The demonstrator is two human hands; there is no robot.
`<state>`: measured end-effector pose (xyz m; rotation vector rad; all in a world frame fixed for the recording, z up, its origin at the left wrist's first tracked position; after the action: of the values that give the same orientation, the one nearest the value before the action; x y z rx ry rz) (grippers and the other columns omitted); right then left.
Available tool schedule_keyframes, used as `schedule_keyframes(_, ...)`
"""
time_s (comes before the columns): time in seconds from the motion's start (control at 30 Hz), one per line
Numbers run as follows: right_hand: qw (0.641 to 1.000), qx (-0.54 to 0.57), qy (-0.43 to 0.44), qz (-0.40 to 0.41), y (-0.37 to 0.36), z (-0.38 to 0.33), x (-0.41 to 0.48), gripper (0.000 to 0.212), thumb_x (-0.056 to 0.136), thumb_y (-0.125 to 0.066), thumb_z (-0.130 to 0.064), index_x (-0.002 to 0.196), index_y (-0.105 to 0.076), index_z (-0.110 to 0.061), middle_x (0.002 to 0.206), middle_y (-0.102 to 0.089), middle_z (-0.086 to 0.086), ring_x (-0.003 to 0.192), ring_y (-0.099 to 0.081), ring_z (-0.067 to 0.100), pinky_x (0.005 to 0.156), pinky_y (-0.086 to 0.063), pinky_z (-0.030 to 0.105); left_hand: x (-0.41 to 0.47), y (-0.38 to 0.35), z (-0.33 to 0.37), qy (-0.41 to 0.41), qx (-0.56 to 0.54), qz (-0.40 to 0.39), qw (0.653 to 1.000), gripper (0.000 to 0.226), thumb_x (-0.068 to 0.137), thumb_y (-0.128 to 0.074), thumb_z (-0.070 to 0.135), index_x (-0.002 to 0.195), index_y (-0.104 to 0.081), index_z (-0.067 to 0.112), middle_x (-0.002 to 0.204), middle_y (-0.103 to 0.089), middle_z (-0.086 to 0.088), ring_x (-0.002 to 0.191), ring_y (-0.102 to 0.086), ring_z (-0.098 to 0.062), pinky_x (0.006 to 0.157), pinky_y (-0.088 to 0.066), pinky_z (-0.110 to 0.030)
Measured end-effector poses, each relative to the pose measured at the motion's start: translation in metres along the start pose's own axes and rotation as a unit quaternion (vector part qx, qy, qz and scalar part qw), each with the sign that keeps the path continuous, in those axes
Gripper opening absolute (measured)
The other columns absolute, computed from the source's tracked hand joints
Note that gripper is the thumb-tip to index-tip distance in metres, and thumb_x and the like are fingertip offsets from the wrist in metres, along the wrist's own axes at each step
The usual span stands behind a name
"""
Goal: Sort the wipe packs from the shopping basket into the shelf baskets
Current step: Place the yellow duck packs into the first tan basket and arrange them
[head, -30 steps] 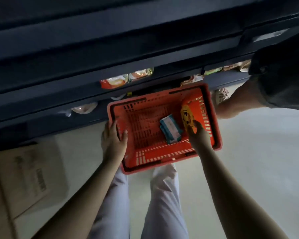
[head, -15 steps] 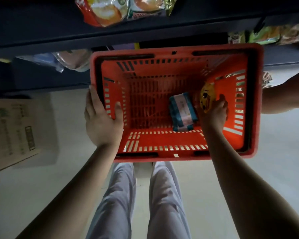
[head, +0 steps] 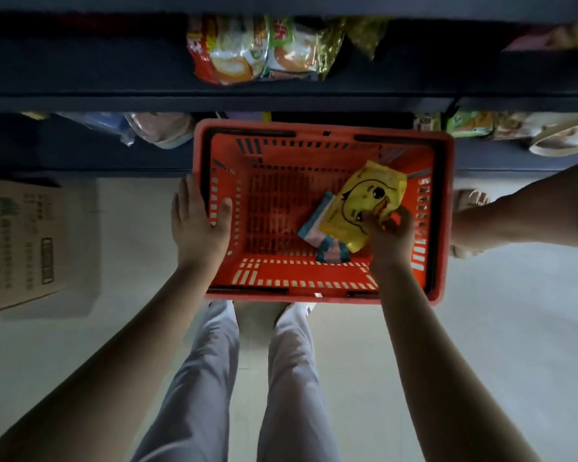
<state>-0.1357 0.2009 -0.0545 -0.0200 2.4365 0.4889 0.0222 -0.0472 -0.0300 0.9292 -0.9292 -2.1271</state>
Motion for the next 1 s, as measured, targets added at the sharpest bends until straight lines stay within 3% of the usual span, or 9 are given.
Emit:
schedule_keyframes(0.13, 0.971, 0.210, -0.032, -0.110, 0.005, -0.073, -0.104, 0.050, 0.082, -0.072, -0.003, 0.125, -0.048, -0.012, 0.114, -0.068, 0.009, 0.098, -0.069, 0.027, 0.072, -0.059, 0.038, -0.050, 0.061, 0.065, 0.051, -0.220, -0.096, 0.969, 0.053, 0.085, -0.031, 0.070, 0.108, -0.063, 0.034, 0.101, -0.066, 0.012, 0.094, -0.060, -0.002, 0.087, -0.046, -0.031)
schedule_keyframes(0.23, 0.960, 0.219, -0.003, -0.173, 0.005, -0.130, -0.180, 0.043, 0.086, -0.066, 0.002, 0.120, -0.045, -0.012, 0.106, -0.067, 0.006, 0.093, -0.068, 0.023, 0.067, -0.058, 0.031, -0.095, 0.108, 0.108, 0.120, -0.374, -0.185, 0.901, 0.062, 0.068, -0.034, 0.089, 0.100, -0.061, 0.043, 0.107, -0.066, 0.015, 0.106, -0.061, -0.009, 0.098, -0.045, -0.036)
schedule_keyframes(0.4, 0.936, 0.171, 0.046, -0.304, -0.016, -0.199, -0.272, 0.040, 0.086, -0.068, -0.009, 0.122, -0.053, -0.020, 0.111, -0.071, -0.001, 0.103, -0.068, 0.016, 0.082, -0.054, 0.034, -0.125, 0.213, 0.122, 0.099, -0.439, 0.008, 0.893, 0.044, 0.077, -0.063, 0.066, 0.097, -0.061, 0.027, 0.096, -0.072, 0.003, 0.093, -0.069, -0.019, 0.091, -0.052, -0.051)
schedule_keyframes(0.47, 0.929, 0.144, 0.053, -0.336, -0.030, -0.231, -0.295, 0.043, 0.082, -0.068, -0.031, 0.124, -0.058, -0.024, 0.114, -0.071, -0.004, 0.107, -0.067, 0.016, 0.090, -0.051, 0.037, -0.123, 0.264, 0.116, 0.068, -0.448, 0.054, 0.890, 0.035, 0.084, -0.062, 0.056, 0.097, -0.060, 0.024, 0.098, -0.070, 0.001, 0.096, -0.067, -0.019, 0.092, -0.051, -0.052)
schedule_keyframes(0.63, 0.918, 0.021, 0.113, -0.380, -0.089, -0.314, -0.341, 0.068, 0.070, -0.061, -0.068, 0.119, -0.066, -0.020, 0.108, -0.074, 0.003, 0.100, -0.070, 0.023, 0.090, -0.053, 0.050, -0.106, 0.387, 0.088, -0.028, -0.417, 0.103, 0.903, 0.019, 0.094, -0.054, 0.042, 0.088, -0.059, 0.024, 0.084, -0.065, 0.005, 0.080, -0.063, -0.011, 0.075, -0.053, -0.033)
schedule_keyframes(0.73, 0.901, -0.042, 0.223, -0.369, -0.144, -0.346, -0.386, 0.061, 0.082, -0.060, -0.062, 0.102, -0.069, -0.005, 0.096, -0.073, 0.018, 0.091, -0.069, 0.040, 0.082, -0.053, 0.062, -0.088, 0.452, 0.061, -0.049, -0.424, 0.122, 0.896, 0.029, 0.096, -0.052, 0.040, 0.088, -0.059, 0.013, 0.080, -0.064, -0.006, 0.068, -0.062, -0.014, 0.060, -0.052, -0.036)
schedule_keyframes(0.8, 0.896, -0.013, 0.282, -0.343, -0.182, -0.358, -0.415, 0.047, 0.092, -0.057, -0.048, 0.093, -0.069, -0.003, 0.094, -0.072, 0.021, 0.086, -0.070, 0.034, 0.082, -0.052, 0.058, -0.072, 0.494, 0.037, -0.057, -0.424, 0.139, 0.893, 0.034, 0.096, -0.051, 0.043, 0.087, -0.059, 0.012, 0.081, -0.064, -0.015, 0.066, -0.061, -0.020, 0.063, -0.053, -0.046)
schedule_keyframes(0.9, 0.898, 0.084, 0.248, -0.354, -0.236, -0.365, -0.456, 0.029, 0.094, -0.059, -0.035, 0.082, -0.074, -0.013, 0.094, -0.073, 0.019, 0.085, -0.069, 0.034, 0.083, -0.053, 0.058, -0.040, 0.548, -0.001, -0.067, -0.433, 0.143, 0.887, 0.035, 0.094, -0.053, 0.046, 0.086, -0.064, 0.015, 0.083, -0.068, -0.012, 0.075, -0.064, -0.025, 0.080, -0.053, -0.050)
schedule_keyframes(1.0, 0.891, 0.107, 0.254, -0.361, -0.277, -0.377, -0.481, 0.028, 0.094, -0.059, -0.031, 0.081, -0.075, -0.012, 0.091, -0.074, 0.017, 0.082, -0.070, 0.032, 0.081, -0.056, 0.055, -0.011, 0.589, -0.026, -0.073, -0.447, 0.124, 0.883, 0.037, 0.093, -0.055, 0.046, 0.089, -0.065, 0.011, 0.092, -0.069, -0.019, 0.080, -0.067, -0.030, 0.080, -0.054, -0.055)
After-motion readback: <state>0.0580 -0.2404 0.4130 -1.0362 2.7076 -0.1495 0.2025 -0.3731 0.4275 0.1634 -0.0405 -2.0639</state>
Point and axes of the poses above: each hand's wrist, its own x-axis towards the middle knuckle, its own y-axis out of the back of the hand, z = x × y, the point moved 3 cm from there along x, towards the middle knuckle
